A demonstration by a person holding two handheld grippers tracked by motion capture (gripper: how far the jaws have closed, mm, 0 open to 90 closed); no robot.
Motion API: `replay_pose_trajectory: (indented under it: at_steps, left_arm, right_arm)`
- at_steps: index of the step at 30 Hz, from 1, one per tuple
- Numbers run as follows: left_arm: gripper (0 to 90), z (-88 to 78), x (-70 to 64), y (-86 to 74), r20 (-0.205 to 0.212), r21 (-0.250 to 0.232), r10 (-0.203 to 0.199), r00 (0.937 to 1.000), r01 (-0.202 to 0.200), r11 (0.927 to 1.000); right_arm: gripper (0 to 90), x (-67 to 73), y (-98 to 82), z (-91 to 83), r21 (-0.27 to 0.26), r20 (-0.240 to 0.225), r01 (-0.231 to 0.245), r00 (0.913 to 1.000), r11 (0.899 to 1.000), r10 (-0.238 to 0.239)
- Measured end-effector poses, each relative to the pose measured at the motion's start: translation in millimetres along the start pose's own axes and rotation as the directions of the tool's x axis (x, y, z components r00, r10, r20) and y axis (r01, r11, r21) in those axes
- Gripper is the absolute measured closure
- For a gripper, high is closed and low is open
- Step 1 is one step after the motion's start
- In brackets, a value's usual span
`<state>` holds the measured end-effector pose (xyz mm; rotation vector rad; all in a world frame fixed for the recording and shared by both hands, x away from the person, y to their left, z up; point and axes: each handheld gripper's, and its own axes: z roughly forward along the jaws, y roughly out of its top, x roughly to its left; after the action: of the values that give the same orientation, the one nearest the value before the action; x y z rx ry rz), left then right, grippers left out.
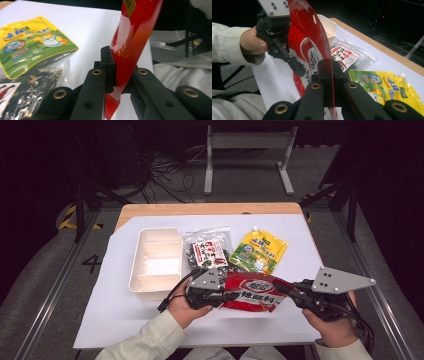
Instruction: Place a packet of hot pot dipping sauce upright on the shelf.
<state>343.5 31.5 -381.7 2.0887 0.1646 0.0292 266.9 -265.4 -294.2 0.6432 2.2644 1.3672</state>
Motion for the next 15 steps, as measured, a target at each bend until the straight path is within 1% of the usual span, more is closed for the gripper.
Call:
replay_pose_trajectory:
  at_steps: [2, 4, 6, 9, 11, 12, 13, 15]
  left_arm:
    - [86.4, -2.1, 0.4, 0.8, -0.002, 0.003, 0.001, 1.0000, -0.001, 1.0000]
    - [86.7, -4.6, 1.4, 1.2, 0.004, 0.003, -0.012, 0.9999, 0.012, 0.9999]
    - [86.8, -8.5, 3.0, 2.1, 0.015, 0.007, -0.021, 0.9997, 0.020, 0.9998]
    - [87.0, -14.0, 3.8, 3.7, 0.008, 0.007, -0.022, 0.9997, 0.022, 0.9997]
    - [87.1, -18.9, 5.6, 3.8, 0.004, 0.002, -0.031, 0.9995, 0.031, 0.9995]
    - [87.1, -18.9, 5.6, 3.8, 0.004, 0.002, -0.031, 0.9995, 0.031, 0.9995]
    - [87.1, -21.5, 6.6, 3.5, 0.004, -0.007, -0.039, 0.9992, 0.039, 0.9992]
    - [87.2, -25.7, 8.1, 3.8, -0.001, -0.005, -0.044, 0.9990, 0.044, 0.9990]
  right_arm:
    - [88.6, -0.9, -1.0, 0.5, -0.004, 0.003, -0.007, 1.0000, 1.000, 0.007]
    - [87.6, -1.5, -1.8, 1.2, -0.014, 0.002, -0.010, 0.9999, 1.000, 0.010]
    - [83.7, -2.1, -2.1, 1.2, -0.028, 0.005, -0.017, 0.9998, 0.999, 0.017]
    - [78.4, -3.0, -2.2, 0.6, -0.045, 0.000, -0.027, 0.9996, 0.999, 0.027]
    - [74.9, -4.1, -2.4, -1.2, -0.059, 0.009, -0.033, 0.9994, 0.998, 0.033]
    - [74.9, -4.1, -2.4, -1.2, -0.059, 0.009, -0.033, 0.9994, 0.998, 0.033]
    - [73.5, -5.1, -2.5, -2.7, -0.068, 0.014, -0.037, 0.9992, 0.997, 0.038]
    - [70.0, -8.8, -3.4, -6.3, -0.086, 0.015, -0.053, 0.9984, 0.995, 0.055]
